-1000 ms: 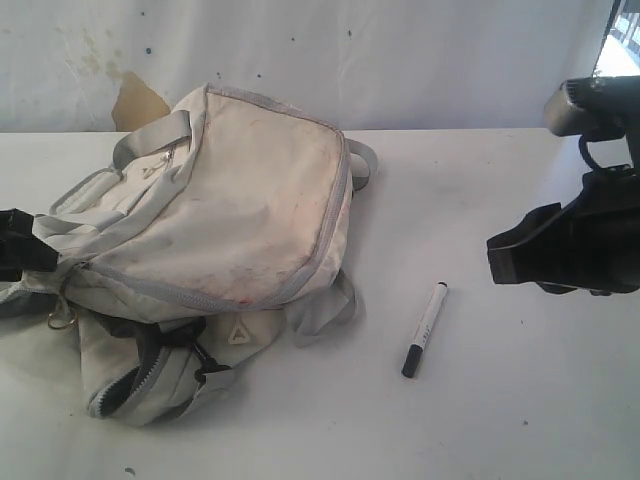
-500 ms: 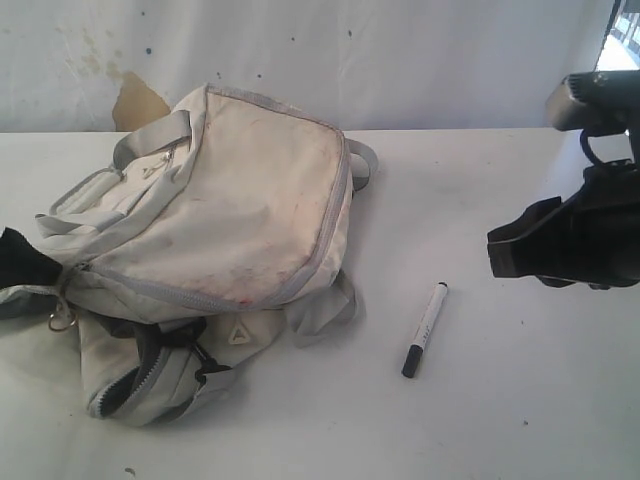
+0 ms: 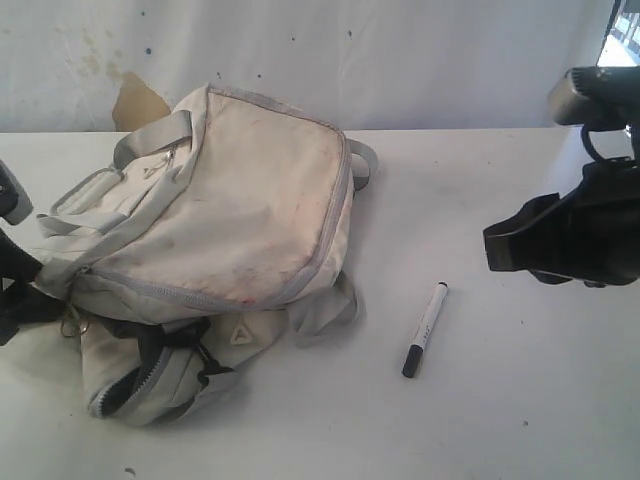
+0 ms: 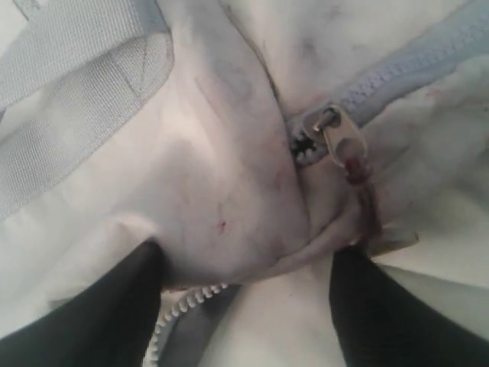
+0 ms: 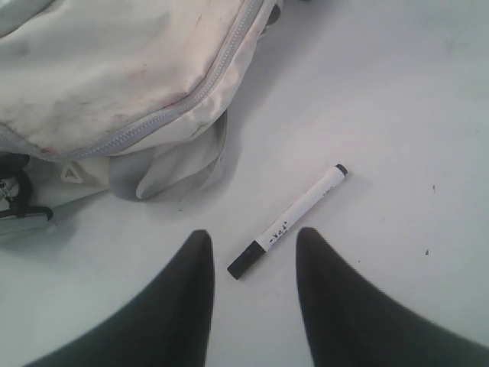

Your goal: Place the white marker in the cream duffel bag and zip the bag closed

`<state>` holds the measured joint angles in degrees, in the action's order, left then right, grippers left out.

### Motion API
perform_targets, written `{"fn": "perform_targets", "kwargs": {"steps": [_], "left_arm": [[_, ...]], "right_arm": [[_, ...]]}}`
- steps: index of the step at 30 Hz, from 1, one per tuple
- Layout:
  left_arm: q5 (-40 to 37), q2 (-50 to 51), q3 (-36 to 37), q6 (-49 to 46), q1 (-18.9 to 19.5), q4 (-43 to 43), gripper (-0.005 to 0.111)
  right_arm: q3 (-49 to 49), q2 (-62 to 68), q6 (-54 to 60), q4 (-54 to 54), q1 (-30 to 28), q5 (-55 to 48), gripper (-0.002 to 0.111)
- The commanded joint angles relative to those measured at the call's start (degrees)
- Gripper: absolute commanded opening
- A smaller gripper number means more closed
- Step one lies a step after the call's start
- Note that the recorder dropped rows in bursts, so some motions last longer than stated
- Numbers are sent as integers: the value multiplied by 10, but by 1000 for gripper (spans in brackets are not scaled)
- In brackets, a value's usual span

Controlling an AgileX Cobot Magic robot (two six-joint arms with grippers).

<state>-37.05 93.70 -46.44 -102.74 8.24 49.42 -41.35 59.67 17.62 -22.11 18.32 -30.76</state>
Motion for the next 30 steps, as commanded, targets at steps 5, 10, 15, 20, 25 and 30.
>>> {"fn": "perform_targets", "kwargs": {"steps": [5,10,15,20,25,30], "left_arm": [[34,3,8,-64,-10,10,45],[-99,10,-6,-19,-10,42,0],[-205,-11,-57,112,-10,55,0],[-230,-33,-77,177,-9,56,0],[-241,-53,-79,196,-9,56,0],[-238,-53,-79,195,-9,57,0]], "right_arm": [[-3,0,6,-4,1,-3,34],[-3,0,6,-21,1,-2,34],[-3,0,6,-80,1,-4,34],[-3,7,61,-207,1,-18,34],[-8,52,189,-389,16,-67,34],[-36,135,207,-401,83,-58,34]]}}
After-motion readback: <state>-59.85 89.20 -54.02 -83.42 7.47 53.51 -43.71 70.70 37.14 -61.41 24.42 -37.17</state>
